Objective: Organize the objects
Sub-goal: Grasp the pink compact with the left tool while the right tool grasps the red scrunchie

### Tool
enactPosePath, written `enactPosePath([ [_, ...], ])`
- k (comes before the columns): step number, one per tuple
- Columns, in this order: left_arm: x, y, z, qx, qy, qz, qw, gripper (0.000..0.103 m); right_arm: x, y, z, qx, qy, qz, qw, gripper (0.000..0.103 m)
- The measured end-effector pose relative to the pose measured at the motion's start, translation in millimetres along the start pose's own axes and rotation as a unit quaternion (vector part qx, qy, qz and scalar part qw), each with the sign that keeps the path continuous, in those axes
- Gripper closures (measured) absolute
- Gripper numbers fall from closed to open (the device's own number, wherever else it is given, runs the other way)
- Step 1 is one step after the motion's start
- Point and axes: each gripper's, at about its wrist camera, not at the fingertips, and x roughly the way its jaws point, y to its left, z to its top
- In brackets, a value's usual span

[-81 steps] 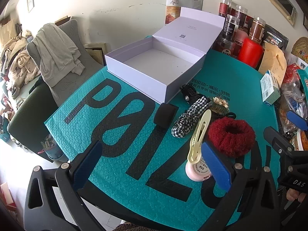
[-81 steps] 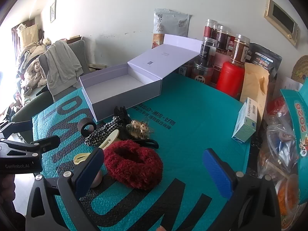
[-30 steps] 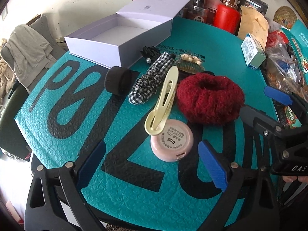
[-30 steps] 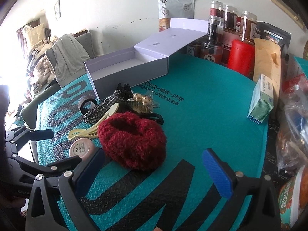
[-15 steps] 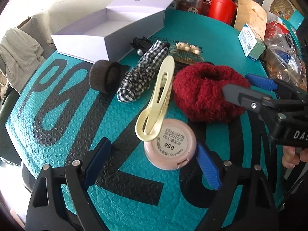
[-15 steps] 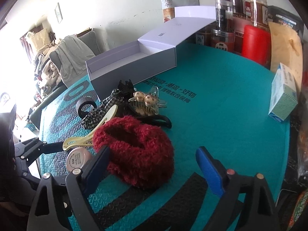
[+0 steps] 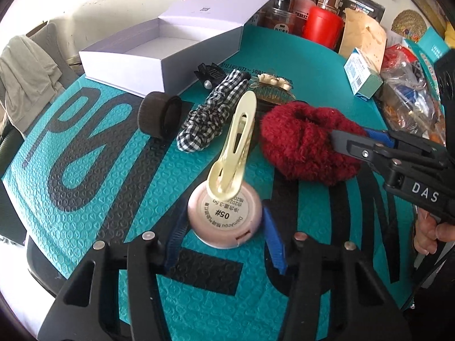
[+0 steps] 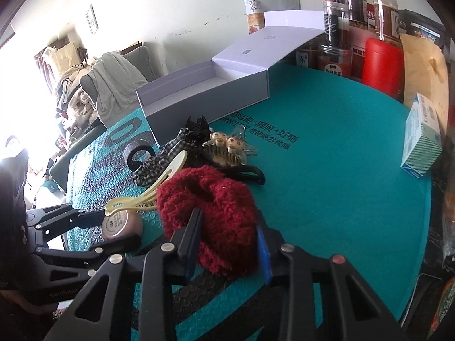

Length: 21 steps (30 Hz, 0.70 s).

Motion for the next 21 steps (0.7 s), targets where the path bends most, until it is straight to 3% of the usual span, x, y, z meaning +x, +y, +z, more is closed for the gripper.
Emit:
enactPosePath([
  [15,-21.1,9.0,-22.4,0.008,-0.002,0.006,0.9999,0.054,-39.9,13.6,-40.8,-0.019,0.0,-0.017,1.0,0.066],
  [21,-20.6,6.3,-21.8,0.012,-0.003,-0.001,0.9999,0.054,-33.0,15.9,-41.7,-0.013,0.007,-0.025,1.0,0.044],
])
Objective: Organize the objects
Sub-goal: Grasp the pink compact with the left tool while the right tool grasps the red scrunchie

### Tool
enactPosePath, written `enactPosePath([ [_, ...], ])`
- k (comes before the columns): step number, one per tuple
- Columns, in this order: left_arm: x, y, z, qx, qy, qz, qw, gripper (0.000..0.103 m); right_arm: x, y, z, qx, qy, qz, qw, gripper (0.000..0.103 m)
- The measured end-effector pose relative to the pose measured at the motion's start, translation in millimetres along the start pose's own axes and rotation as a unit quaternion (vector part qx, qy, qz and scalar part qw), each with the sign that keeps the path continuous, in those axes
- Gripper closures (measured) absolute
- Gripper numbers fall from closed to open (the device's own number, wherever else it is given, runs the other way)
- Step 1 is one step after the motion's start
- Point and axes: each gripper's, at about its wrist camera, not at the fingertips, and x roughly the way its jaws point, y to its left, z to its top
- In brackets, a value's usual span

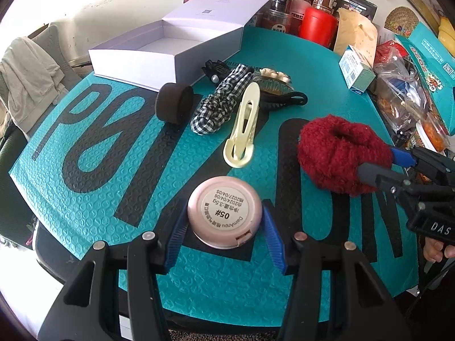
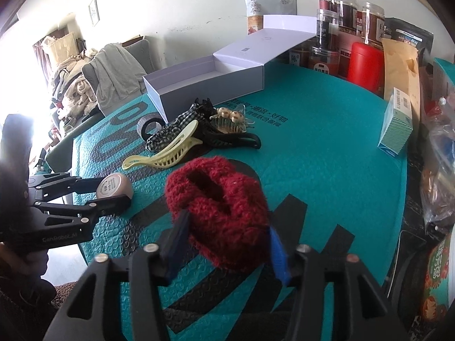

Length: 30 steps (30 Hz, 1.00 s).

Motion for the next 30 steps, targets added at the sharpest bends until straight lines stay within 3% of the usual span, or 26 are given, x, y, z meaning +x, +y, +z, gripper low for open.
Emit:
enactPosePath([
  [8,8.0,3.3,5.3,-0.007,-0.003,-0.015,0.9999,0.054,18.4,-3.3,5.2,-0.005,0.017,-0.004,1.0,0.027],
  [15,12.9,1.7,12.7,0.001,-0.001,-0.012,0.9999,0.054,30.0,-8.0,10.0,-0.006,0.022,0.015,1.0,0.026],
  [22,13.9,1.6,15.2,0.011,0.006,-0.014,0.9998,0.054,32.6,-4.0,11.3,-0.017,0.026,0.025,0.999,0.053],
  [30,9.1,2.9,16.2,0.013,0.005,-0.018,0.9997,0.054,25.3,-2.6,14.2,-0.023,0.018,0.026,0.999,0.068],
])
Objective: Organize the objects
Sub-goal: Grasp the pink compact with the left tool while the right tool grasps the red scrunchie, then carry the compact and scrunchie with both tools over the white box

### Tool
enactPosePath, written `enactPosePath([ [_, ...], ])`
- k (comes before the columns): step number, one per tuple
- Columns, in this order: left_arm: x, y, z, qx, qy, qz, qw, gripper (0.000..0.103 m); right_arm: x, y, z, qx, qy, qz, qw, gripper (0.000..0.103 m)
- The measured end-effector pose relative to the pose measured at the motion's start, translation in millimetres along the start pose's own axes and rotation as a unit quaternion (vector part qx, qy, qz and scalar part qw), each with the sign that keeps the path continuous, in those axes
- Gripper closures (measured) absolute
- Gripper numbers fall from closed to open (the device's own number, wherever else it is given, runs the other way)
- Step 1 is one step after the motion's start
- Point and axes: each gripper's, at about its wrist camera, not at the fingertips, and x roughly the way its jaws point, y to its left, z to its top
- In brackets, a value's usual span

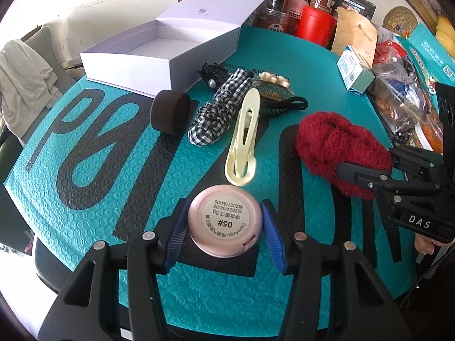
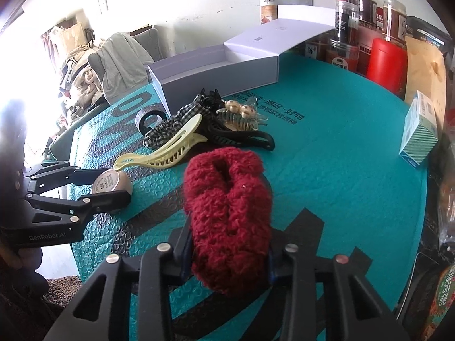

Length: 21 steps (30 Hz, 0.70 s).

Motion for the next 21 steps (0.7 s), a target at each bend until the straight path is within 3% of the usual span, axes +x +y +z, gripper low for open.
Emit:
enactPosePath([
  [19,-29.4,12.1,9.2,0.001,-0.021,0.017,0.9996,0.054,-26.1,15.1,12.5,-0.032,-0.029,-0.013,0.999,0.068],
  [21,-31.0,13.2,11.3,0.003,-0.021,0.005,0.9998,0.054,-28.1,16.3,15.3,-0.035,-0.035,-0.011,0.999,0.069],
])
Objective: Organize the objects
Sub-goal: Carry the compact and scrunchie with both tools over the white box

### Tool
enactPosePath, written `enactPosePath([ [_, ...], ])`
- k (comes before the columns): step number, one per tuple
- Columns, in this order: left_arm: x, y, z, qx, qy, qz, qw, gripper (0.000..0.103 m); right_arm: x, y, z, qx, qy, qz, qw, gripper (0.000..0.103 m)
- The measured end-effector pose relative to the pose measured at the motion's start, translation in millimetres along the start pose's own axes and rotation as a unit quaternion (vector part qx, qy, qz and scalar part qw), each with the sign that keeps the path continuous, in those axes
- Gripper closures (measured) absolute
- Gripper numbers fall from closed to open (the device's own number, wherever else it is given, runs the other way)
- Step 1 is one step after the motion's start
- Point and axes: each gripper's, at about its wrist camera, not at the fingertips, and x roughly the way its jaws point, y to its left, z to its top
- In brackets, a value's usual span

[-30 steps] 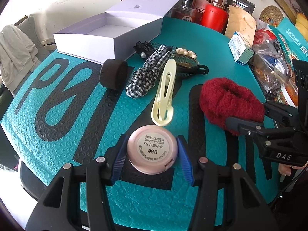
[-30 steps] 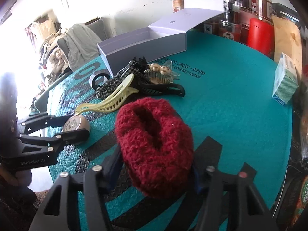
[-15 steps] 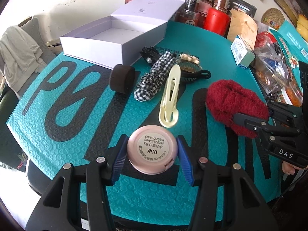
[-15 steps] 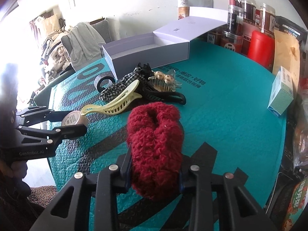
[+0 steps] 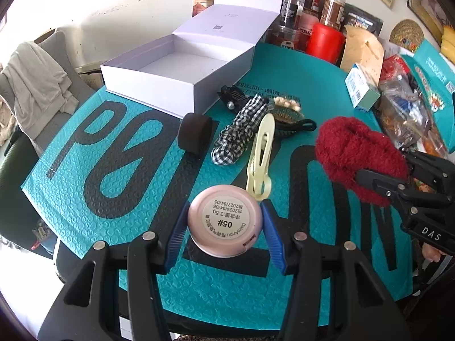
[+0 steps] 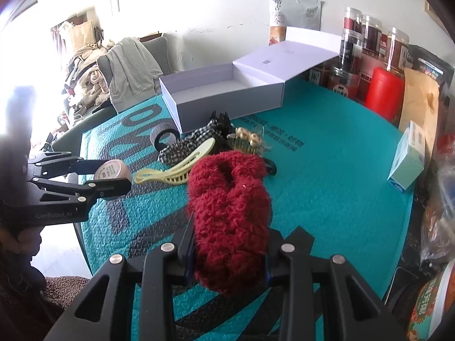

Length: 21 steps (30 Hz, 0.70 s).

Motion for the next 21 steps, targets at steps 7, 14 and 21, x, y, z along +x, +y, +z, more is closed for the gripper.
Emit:
enactPosePath([
  [7,-3.5,4.8,14.9,-0.005,-0.008,0.017,0.9998,0.054,0.3,4.6,14.5,-0.022,-0.004,0.009,1.0,0.069],
  [14,-8.7,12.1,35.2,-0.006,-0.019,0.027,0.9994,0.054,2.2,7.3,32.5,-0.037,-0.011,0.019,0.999,0.068],
  [21,-12.1,19.0,61.8,0.004,-0.027,0.036,0.999,0.054,5.6,10.2,56.3,-0.044,-0.021,0.034,0.998,0.069],
])
